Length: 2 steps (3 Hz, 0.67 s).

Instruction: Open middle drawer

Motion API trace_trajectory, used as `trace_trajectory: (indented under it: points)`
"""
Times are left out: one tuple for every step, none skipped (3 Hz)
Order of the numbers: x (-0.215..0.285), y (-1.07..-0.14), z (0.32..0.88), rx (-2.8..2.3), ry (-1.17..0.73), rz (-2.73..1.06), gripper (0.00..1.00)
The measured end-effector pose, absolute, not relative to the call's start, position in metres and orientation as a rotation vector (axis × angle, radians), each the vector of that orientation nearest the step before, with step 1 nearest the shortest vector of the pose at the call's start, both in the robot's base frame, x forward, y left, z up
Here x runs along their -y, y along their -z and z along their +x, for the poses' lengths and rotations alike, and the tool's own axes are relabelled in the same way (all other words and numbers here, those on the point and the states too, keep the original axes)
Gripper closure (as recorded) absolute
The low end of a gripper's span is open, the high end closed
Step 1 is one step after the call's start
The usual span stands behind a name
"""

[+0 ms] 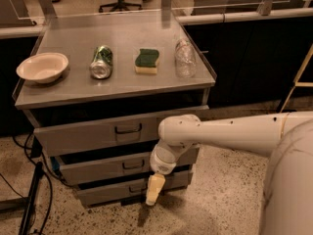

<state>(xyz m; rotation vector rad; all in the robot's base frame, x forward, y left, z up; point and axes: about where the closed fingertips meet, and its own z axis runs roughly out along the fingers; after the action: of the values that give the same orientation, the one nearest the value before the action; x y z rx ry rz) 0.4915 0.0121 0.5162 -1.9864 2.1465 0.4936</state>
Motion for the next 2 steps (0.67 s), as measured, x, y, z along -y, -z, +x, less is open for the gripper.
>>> trace_trajectory:
  points:
    - [-0.007,-0.494,0.500,-2.202,-0.494,-1.967,0.00]
    - [0.010,-0.483,0.523,-2.282,-0.420,-1.898,0.00]
